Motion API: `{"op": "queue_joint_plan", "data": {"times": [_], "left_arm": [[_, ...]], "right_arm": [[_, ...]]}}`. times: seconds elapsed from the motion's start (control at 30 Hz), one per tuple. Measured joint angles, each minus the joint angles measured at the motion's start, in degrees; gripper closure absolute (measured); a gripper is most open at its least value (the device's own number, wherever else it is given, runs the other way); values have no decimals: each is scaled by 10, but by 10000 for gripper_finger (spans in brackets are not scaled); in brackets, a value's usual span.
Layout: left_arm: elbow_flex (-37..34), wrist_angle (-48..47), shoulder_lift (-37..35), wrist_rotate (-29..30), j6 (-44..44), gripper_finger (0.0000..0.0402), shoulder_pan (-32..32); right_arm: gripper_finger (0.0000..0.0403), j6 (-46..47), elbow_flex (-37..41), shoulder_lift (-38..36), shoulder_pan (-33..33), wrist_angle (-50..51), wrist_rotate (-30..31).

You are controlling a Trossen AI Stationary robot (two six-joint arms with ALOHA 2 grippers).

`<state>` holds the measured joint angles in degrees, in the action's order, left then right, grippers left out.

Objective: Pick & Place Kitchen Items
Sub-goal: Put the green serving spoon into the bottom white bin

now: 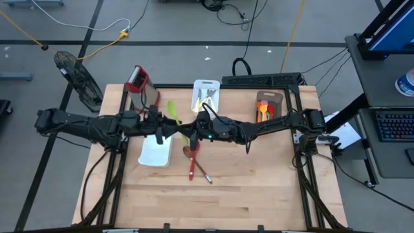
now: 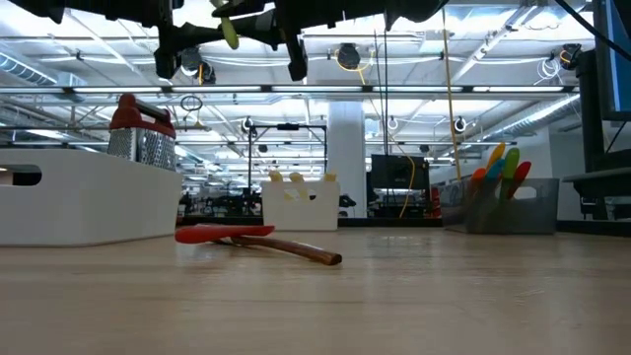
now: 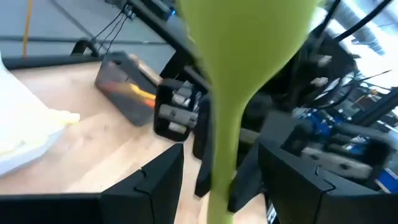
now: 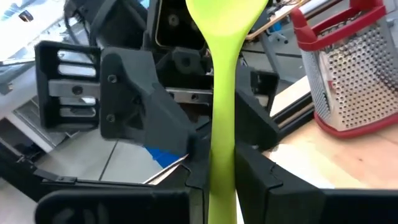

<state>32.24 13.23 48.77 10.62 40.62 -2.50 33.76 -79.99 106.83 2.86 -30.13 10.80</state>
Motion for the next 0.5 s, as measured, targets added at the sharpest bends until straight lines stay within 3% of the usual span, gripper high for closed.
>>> {"op": "queue_joint_plan", "data": {"times": [0.33,0.5], "left_arm": [[0,37,32,20,30,194,20],[0,49,32,31,30,254,25]], "right_arm": [[366,-13,0,0,2,4,12],[366,-17,0,0,2,17,14]]}}
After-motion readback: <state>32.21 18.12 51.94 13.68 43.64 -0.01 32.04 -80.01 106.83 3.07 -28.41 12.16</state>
